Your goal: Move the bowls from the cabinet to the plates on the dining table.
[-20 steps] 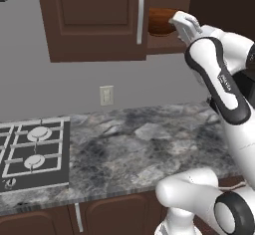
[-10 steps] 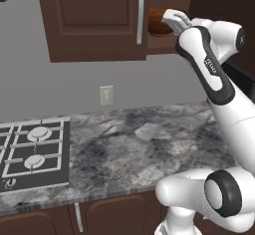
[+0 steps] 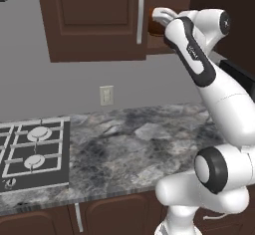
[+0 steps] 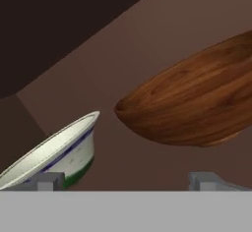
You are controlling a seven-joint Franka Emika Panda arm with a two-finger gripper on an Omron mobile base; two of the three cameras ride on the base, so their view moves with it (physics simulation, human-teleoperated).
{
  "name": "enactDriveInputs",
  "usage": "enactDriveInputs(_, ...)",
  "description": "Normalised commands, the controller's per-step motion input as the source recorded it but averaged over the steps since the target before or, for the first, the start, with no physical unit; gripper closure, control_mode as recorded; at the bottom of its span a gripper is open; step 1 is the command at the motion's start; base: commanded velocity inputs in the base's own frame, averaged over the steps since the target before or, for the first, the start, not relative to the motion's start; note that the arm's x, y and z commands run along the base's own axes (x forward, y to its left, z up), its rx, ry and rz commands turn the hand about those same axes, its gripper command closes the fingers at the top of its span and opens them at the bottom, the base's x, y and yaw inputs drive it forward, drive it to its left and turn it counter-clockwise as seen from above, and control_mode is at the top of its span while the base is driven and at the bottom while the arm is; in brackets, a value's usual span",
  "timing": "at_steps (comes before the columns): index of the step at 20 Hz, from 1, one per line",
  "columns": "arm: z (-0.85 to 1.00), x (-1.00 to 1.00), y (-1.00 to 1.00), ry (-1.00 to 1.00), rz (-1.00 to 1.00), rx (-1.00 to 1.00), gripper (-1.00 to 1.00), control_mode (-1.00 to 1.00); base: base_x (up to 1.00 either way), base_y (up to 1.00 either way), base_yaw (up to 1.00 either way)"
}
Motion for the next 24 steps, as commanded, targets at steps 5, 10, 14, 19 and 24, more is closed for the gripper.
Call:
enactDriveInputs(5, 0.03, 0.31, -0.03, 0.01, 0.04, -0.05, -1.0, -1.0, 0.0, 0.0, 0.0)
enactDriveInputs(10, -0.01, 0.35, -0.06, 0.05, 0.12, 0.0, -1.0, -1.0, 0.0, 0.0, 0.0)
enactDriveInputs(14, -0.07, 0.32, 0.05, 0.03, 0.13, -0.02, -1.0, -1.0, 0.0, 0.0, 0.0)
enactDriveInputs(19, 0.0, 0.16, 0.27, -0.03, 0.1, -0.08, -1.0, -1.0, 0.0, 0.0, 0.0)
enactDriveInputs(24, 0.01, 0.17, 0.41, -0.05, 0.02, -0.15, -1.0, -1.0, 0.0, 0.0, 0.0)
